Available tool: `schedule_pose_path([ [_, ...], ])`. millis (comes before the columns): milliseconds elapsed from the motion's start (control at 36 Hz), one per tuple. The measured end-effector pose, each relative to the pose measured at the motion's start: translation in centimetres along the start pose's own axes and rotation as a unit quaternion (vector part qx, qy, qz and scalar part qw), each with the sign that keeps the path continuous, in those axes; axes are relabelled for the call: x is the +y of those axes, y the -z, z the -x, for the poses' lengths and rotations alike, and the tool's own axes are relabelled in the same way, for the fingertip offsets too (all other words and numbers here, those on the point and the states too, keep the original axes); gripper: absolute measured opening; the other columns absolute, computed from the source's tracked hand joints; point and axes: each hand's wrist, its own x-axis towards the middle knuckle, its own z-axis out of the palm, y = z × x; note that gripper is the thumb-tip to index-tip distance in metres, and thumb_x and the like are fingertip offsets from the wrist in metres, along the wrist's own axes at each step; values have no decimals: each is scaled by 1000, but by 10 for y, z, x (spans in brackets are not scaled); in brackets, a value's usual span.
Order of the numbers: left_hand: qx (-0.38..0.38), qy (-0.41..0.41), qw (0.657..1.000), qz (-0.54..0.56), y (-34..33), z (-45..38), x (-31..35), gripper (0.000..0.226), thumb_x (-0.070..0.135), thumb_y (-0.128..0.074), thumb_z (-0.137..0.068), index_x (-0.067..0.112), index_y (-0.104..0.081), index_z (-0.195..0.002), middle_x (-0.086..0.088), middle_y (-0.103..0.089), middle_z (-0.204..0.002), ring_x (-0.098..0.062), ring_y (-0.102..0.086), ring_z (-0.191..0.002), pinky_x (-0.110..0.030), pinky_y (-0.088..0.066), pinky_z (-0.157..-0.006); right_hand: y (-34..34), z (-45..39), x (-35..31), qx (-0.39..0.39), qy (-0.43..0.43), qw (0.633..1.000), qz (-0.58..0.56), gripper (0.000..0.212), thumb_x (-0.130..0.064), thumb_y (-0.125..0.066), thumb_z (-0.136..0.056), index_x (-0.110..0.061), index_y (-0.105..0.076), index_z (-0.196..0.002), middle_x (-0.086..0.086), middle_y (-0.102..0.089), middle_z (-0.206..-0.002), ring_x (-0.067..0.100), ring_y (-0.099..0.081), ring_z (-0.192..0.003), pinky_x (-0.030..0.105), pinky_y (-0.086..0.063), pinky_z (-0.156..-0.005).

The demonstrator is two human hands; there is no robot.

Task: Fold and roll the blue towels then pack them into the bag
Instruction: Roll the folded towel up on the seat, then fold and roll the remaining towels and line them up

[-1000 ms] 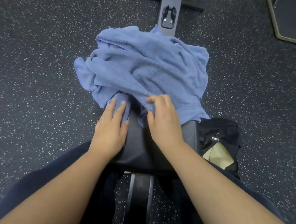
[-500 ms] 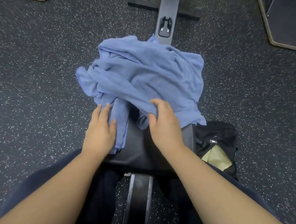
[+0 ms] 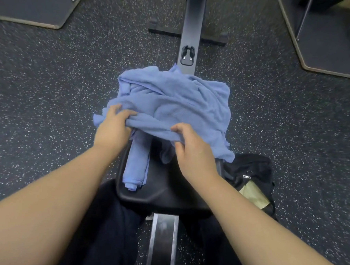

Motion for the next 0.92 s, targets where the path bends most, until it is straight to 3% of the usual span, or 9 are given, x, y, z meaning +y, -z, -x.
schedule_pose_path([
  [56,37,-16,998,50,8,-4,1,38,-3,-44,-78,13,-66,-105,-9,-51,-128,-24,-51,-112,-28,-36,-84,3,-1,1,-2,7,1000,15,34,-6,-50,-92,-17,-52,-124,-5,-60,-123,22,-56,-107,32,-42,-87],
  [167,77,-70,987,120,32,-6,22,17,0,-32,-63,3,-49,-66,-16,-57,-72,-32,-53,-67,-43,-43,-52,8,-6,10,-58,-30,994,86,30,-4,-45,-90,-17,-52,-117,1,-61,-111,28,-58,-95,41,-46,-80],
  [222,90,-89,982,141,45,-2,36,16,-6,-34,-68,1,-49,-69,-13,-58,-77,-31,-52,-73,-34,-45,-59,11,-7,13,-87,-54,986,130,21,-7,-43,-91,-15,-52,-109,3,-61,-100,30,-59,-91,39,-46,-73],
  [278,107,-103,980,136,57,3,46,25,-11,-40,-76,4,-58,-85,-6,-60,-108,-12,-50,-100,-15,-39,-84,16,-5,11,-81,-79,985,127,20,-7,-42,-92,-14,-52,-108,2,-58,-93,29,-59,-89,35,-41,-69],
  [361,118,-119,977,134,76,10,59,42,-14,-45,-78,11,-62,-107,-9,-46,-139,-12,-36,-132,-13,-24,-102,33,-2,-5,-18,-101,992,69,28,-6,-42,-92,-17,-55,-114,3,-62,-95,28,-57,-93,33,-34,-67],
  [556,128,-200,964,116,124,40,107,38,-14,-53,-78,15,-64,-99,-6,-46,-134,-1,-33,-128,5,-18,-93,92,7,-60,123,-72,987,-80,29,-4,-45,-89,-23,-62,-103,-7,-62,-91,16,-55,-86,29,-36,-70],
  [722,144,-291,935,142,167,85,163,38,-11,-64,-75,22,-59,-94,5,-42,-130,3,-32,-125,7,-19,-87,146,41,-112,193,-17,964,-181,30,0,-46,-90,-18,-60,-108,-25,-54,-83,-10,-51,-74,3,-35,-64],
  [806,144,-336,916,166,185,116,189,41,-9,-67,-75,23,-56,-98,24,-41,-123,10,-31,-126,6,-22,-87,170,66,-137,204,19,954,-221,31,0,-47,-90,-19,-59,-110,-23,-56,-84,-19,-51,-75,4,-38,-64],
  [917,107,-358,901,221,203,163,210,42,20,-68,-71,37,-46,-102,28,-39,-122,23,-29,-124,1,-26,-91,193,100,-165,201,51,948,-243,28,-1,-50,-88,-26,-56,-101,-21,-58,-80,-16,-52,-73,6,-39,-62],
])
